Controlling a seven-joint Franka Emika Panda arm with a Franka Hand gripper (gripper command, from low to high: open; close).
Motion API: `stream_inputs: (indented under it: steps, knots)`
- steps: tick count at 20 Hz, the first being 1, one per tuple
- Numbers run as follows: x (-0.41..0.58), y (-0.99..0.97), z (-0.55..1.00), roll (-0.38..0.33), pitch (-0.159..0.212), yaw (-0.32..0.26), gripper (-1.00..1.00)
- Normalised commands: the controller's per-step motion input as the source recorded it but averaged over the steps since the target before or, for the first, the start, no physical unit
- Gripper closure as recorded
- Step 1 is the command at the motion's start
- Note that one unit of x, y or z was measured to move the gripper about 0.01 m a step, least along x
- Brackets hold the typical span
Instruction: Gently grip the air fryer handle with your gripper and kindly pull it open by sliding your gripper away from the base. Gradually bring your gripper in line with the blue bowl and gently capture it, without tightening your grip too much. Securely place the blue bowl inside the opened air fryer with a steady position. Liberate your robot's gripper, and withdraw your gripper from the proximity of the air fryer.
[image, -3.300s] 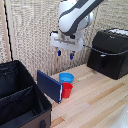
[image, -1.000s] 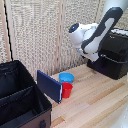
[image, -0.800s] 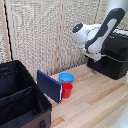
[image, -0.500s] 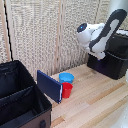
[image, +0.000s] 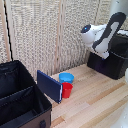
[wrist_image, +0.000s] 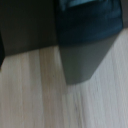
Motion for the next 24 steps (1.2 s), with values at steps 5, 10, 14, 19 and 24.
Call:
stream_inputs:
  steps: [5, 10, 14, 19, 24]
  knots:
    - [-0.021, -0.34, -0.30, -0.123, 0.124, 0.188, -1.00]
    - [0.000, -0.31, -0.06, -0.039, 0.118, 0.256, 1.00]
    - [-0.004, -0.31, 0.12, 0.030, 0.083, 0.116, 1.00]
    - [-0.110, -0.04, -0.01, -0.001, -0.001, -0.036, 1.00]
    - [0.017, -0.11, -0.01, 0.115, 0.072, -0.079, 1.00]
